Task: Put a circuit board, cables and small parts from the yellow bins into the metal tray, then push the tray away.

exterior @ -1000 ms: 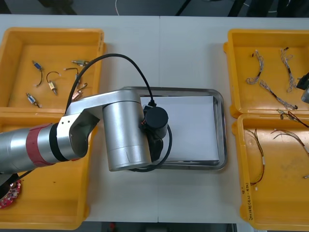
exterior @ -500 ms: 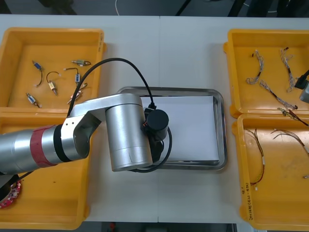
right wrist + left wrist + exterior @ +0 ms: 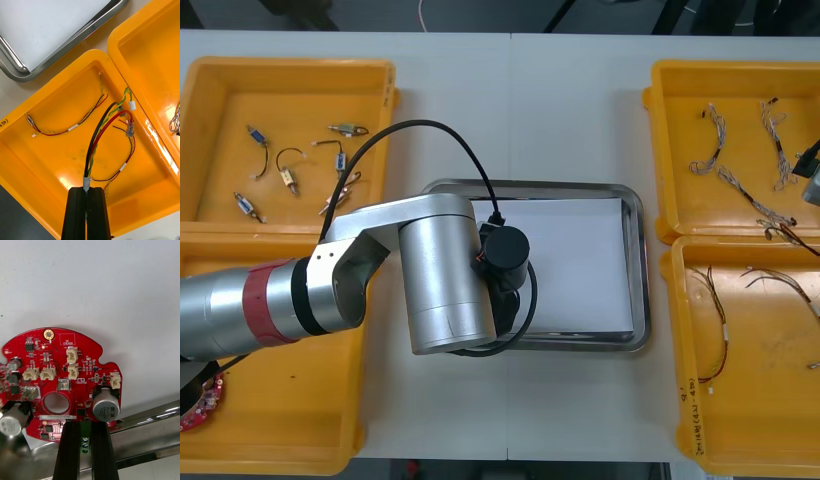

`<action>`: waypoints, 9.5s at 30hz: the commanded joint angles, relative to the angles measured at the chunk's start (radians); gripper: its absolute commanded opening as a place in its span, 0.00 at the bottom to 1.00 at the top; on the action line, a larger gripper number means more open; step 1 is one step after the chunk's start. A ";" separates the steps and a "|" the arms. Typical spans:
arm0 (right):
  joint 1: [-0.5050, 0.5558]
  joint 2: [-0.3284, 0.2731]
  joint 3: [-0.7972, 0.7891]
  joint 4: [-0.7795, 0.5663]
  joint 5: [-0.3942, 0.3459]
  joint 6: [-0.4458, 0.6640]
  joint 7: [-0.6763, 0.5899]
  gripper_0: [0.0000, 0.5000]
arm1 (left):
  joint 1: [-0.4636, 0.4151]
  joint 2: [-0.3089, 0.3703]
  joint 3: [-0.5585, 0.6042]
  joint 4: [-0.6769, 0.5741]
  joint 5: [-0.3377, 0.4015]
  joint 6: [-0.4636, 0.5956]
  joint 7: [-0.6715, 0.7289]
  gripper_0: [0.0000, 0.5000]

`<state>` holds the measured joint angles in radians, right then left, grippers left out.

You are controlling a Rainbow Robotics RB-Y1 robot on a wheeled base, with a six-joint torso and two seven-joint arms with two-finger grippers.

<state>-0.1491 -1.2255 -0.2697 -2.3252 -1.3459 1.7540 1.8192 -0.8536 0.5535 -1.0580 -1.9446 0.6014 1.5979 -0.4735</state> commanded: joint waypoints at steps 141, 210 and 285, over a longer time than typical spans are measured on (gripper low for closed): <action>-0.635 0.646 1.167 0.423 0.651 -0.073 -0.098 0.06 | -0.232 0.266 0.967 1.153 0.133 0.056 -0.993 1.00; -0.756 0.409 0.408 0.305 0.287 0.166 -0.179 1.00 | -0.113 0.218 0.860 1.306 0.189 -0.217 -1.087 1.00; -0.710 0.451 0.069 0.883 0.697 0.166 -0.075 1.00 | -0.111 0.256 0.901 0.615 0.235 0.280 -0.614 0.00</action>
<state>-0.8728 -0.7865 -0.2103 -1.4326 -0.6598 1.9166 1.7276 -0.9665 0.7955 -0.1804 -1.2574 0.8244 1.8449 -1.1695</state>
